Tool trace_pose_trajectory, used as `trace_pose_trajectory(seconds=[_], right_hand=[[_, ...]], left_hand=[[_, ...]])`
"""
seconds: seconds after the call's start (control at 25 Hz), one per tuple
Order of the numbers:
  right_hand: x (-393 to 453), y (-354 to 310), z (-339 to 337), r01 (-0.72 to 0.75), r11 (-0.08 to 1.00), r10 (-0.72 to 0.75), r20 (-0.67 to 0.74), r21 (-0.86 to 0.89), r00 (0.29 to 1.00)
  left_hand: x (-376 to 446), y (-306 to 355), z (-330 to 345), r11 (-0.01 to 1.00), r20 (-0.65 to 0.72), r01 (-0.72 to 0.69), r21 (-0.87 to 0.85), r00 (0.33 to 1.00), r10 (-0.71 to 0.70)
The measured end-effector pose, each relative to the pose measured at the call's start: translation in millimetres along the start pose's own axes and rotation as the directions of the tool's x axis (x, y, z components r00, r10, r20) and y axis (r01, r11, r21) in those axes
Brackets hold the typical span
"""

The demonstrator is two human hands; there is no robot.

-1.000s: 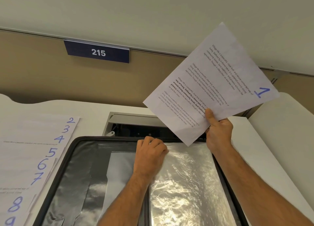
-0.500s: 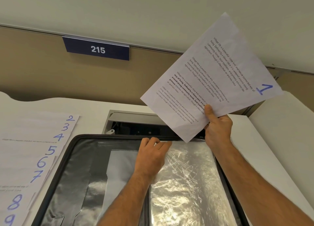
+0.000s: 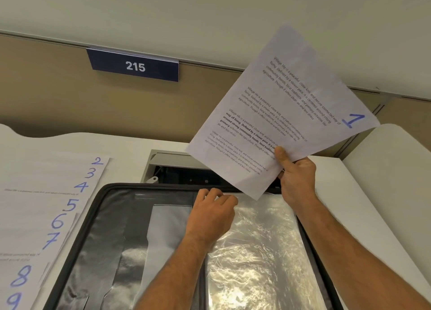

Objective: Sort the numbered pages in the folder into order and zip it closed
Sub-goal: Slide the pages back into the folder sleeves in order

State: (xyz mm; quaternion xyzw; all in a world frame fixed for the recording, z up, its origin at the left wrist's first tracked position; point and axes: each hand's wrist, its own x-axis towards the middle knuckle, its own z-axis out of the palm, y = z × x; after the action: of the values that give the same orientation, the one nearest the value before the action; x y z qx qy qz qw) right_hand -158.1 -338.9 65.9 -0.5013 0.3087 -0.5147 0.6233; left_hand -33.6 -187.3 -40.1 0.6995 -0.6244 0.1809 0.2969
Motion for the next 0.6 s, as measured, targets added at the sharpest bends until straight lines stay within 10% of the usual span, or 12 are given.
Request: trace_pose_trajectory(seconds=[0.4,0.6], right_hand=[[3.3,-0.8,-60.0,-0.019,0.962,0.050,0.108,-0.274,0.993],[19.3,-7.4,-64.5,-0.020,0.958,0.063,0.144,-0.287,0.988]], left_hand=[[3.4,-1.6,-5.5,0.993,-0.069,0.081,-0.084,0.994,-0.087],[20.0,-14.7,-17.8,0.960,0.277,0.277,-0.033,0.926,-0.257]])
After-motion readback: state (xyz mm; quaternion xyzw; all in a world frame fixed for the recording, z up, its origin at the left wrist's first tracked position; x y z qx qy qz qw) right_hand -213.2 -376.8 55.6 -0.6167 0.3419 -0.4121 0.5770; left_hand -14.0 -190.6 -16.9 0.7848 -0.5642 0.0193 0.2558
